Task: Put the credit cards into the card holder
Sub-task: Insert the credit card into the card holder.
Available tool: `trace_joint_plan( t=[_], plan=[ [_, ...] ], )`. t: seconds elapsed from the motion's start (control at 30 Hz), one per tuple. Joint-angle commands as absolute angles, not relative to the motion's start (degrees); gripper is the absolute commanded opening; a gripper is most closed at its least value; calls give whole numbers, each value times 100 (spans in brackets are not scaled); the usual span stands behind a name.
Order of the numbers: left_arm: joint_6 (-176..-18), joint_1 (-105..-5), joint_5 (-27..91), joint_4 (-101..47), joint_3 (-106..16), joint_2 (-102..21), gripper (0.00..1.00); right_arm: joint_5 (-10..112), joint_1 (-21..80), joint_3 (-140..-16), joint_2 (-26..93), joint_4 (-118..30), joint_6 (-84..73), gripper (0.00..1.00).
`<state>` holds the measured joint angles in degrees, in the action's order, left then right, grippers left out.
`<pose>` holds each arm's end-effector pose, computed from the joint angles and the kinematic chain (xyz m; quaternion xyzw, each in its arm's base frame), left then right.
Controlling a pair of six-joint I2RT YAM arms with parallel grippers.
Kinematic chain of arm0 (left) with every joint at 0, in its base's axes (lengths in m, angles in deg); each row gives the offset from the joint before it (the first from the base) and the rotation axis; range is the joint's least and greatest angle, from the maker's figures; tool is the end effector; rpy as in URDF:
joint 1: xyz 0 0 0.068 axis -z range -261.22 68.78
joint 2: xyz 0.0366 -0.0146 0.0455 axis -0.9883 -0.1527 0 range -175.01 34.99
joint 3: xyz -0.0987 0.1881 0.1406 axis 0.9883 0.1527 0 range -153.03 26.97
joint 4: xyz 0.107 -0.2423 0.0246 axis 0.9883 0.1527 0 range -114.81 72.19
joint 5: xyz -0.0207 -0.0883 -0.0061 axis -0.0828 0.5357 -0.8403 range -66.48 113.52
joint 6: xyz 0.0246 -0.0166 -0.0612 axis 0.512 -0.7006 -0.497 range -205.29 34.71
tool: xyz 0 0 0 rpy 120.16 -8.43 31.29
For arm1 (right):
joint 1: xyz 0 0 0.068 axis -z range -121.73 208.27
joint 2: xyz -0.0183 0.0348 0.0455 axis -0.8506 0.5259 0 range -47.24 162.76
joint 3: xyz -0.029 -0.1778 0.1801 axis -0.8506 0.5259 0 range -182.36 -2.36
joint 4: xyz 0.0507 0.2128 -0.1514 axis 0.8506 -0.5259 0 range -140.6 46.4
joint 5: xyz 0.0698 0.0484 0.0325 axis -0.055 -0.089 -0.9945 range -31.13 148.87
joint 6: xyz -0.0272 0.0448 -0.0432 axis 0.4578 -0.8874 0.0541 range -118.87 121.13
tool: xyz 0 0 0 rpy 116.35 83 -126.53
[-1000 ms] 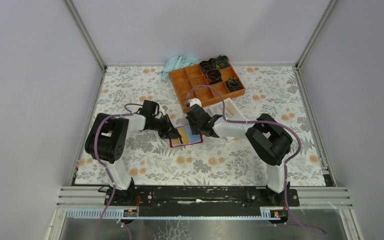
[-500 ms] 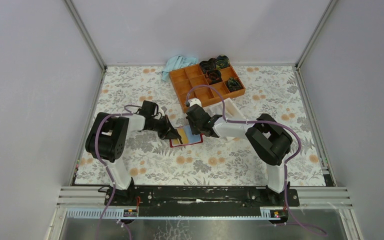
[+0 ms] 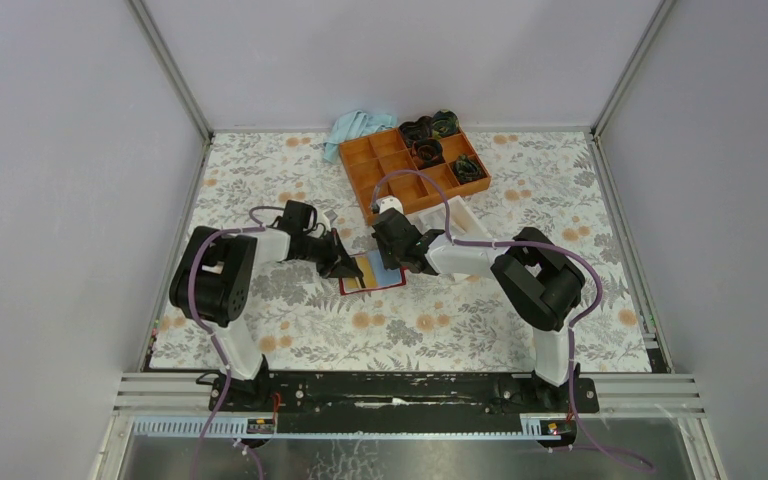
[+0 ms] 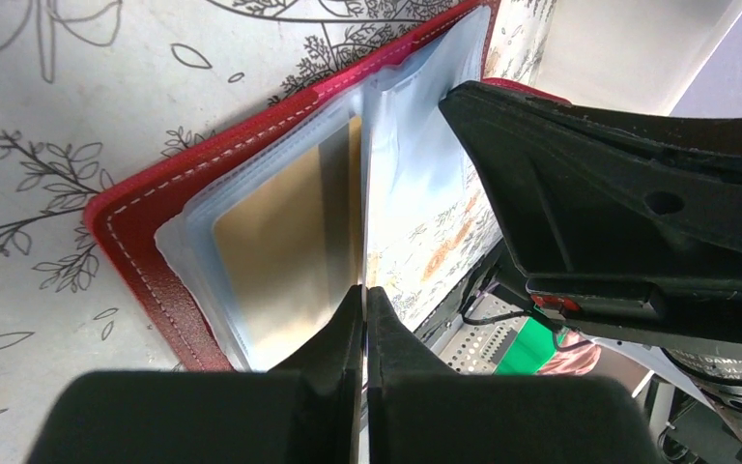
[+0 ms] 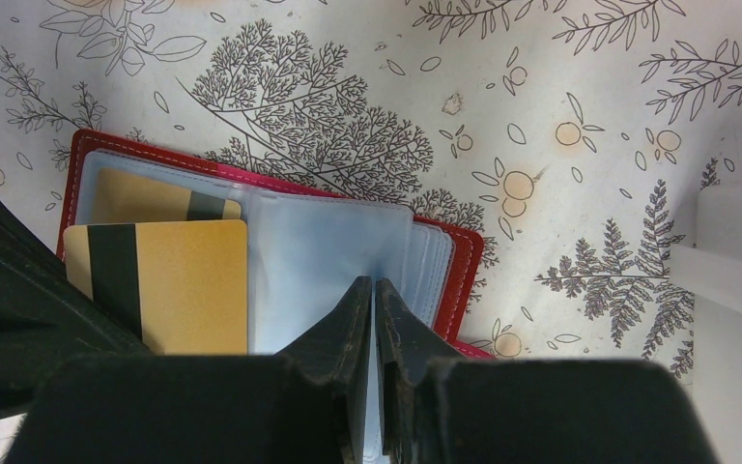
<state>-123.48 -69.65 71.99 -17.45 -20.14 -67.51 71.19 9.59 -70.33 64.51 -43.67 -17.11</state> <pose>0.3002 -0.1033 0.0835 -0.1099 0.8846 -0.4523 0.0271 0.2892 0.3112 0.1235 -0.1996 0.8937 0.1325 0.3795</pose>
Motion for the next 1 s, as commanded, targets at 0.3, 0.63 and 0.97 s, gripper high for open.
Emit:
trace_joint_plan(
  t=[0.3, 0.63, 0.97],
  plan=[
    [-11891, -6888, 7455, -1962, -2015, -6650, 0, 6995, 999, -7061, 6629, -4899, -1642, 13],
    [-11974, -6873, 7467, -2076, -2096, -6764, 0, 6986, 999, -7077, 6598, -4905, -1623, 12],
    [-12466, -6856, 7305, -2399, -1774, -6715, 0, 6968, 1002, -7075, 6602, -4905, -1612, 13]
  ],
)
